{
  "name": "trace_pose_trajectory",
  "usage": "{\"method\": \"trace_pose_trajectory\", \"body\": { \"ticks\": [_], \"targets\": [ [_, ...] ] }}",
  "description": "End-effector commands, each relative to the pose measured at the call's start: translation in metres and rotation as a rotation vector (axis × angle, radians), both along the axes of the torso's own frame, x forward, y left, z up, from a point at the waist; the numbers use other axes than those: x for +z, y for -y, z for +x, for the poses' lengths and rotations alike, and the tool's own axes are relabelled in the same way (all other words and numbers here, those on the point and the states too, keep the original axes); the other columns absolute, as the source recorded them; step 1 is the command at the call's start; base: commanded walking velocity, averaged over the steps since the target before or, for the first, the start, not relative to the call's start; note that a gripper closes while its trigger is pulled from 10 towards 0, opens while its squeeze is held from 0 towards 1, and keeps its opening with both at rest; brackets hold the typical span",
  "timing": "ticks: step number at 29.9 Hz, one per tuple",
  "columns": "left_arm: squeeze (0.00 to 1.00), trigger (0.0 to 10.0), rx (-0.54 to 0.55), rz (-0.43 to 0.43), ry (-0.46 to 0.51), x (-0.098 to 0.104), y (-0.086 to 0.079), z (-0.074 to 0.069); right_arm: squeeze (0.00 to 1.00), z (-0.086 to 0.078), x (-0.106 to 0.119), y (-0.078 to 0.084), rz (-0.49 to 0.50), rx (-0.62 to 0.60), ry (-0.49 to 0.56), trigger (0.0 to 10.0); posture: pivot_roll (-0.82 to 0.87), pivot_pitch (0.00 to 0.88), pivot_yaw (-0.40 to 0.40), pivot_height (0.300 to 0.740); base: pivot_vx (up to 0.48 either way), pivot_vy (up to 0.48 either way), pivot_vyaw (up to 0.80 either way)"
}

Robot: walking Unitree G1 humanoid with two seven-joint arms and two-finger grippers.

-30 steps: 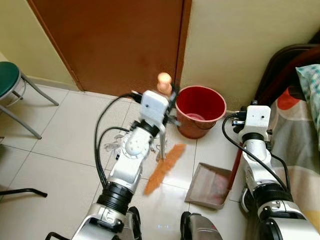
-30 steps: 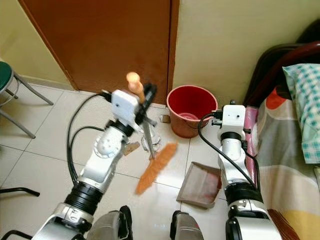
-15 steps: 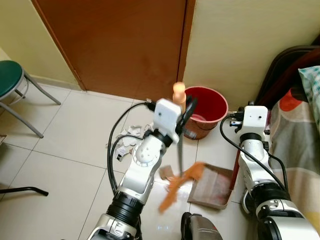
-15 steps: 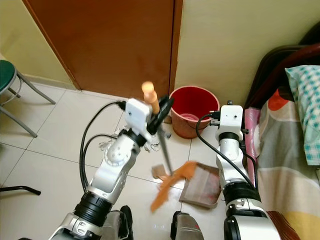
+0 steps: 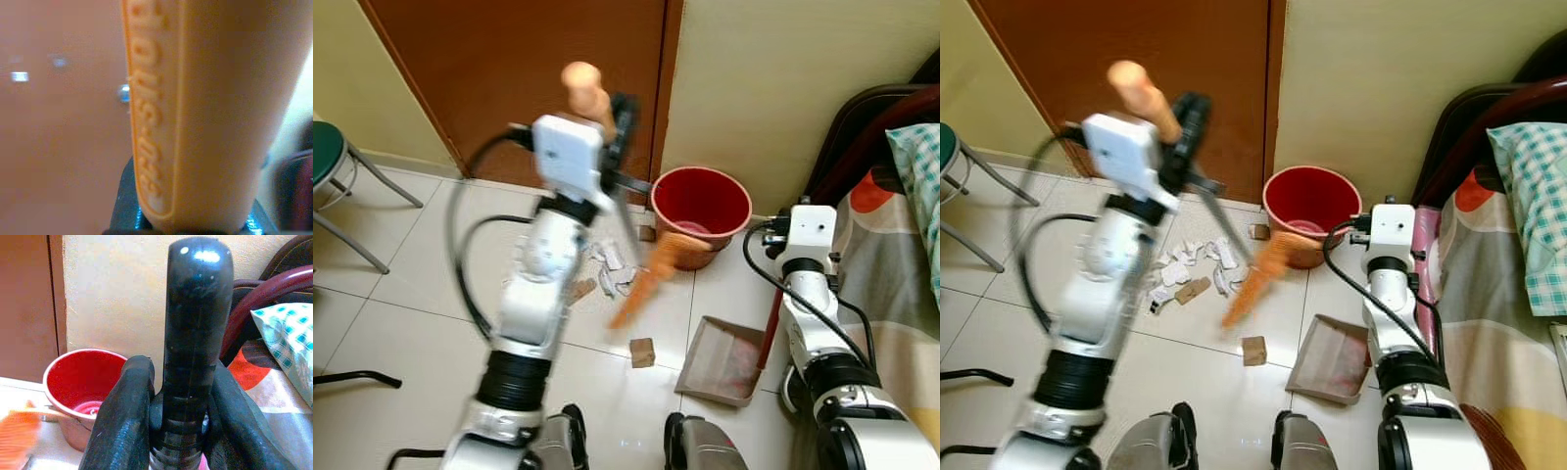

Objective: Sweep floor

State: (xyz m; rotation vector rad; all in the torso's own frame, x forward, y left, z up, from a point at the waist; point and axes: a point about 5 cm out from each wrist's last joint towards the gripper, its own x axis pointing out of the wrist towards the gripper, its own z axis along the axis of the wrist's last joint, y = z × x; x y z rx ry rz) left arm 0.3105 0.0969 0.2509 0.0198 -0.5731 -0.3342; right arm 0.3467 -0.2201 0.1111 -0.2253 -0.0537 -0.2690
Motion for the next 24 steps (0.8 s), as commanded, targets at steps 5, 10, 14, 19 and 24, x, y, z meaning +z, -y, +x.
{"method": "trace_pose_trajectory", "body": {
  "ticks": [5, 10, 14, 19, 24],
  "targets": [
    [0.00, 10.0, 0.073, 0.051, -0.011, -0.015, -0.022, -0.012, 0.00, 0.003, 0.004, 0.002, -0.014, 0.008, 0.009, 10.0, 0.03, 0.201, -0.020, 0.740, 0.000, 0.000, 0.00],
    [0.00, 10.0, 0.068, 0.052, -0.094, -0.042, -0.014, -0.016, 0.00, 0.005, 0.006, -0.002, -0.015, 0.021, 0.011, 10.0, 0.03, 0.203, -0.030, 0.740, 0.000, 0.000, 0.00],
    [0.00, 10.0, 0.025, 0.060, -0.139, -0.058, 0.002, -0.017, 0.00, 0.005, 0.006, -0.002, -0.014, 0.024, 0.011, 10.0, 0.02, 0.201, -0.033, 0.740, 0.000, 0.000, 0.00],
    [0.00, 10.0, -0.036, 0.057, -0.180, -0.072, 0.021, -0.018, 0.00, 0.005, 0.007, -0.002, -0.015, 0.023, 0.014, 10.0, 0.01, 0.200, -0.032, 0.740, 0.000, 0.000, 0.00],
    [0.00, 10.0, -0.210, 0.001, -0.199, -0.066, 0.072, -0.017, 0.00, 0.005, 0.006, 0.000, 0.002, 0.011, 0.009, 10.0, 0.01, 0.198, -0.030, 0.740, 0.000, 0.000, 0.00]
  ]
}}
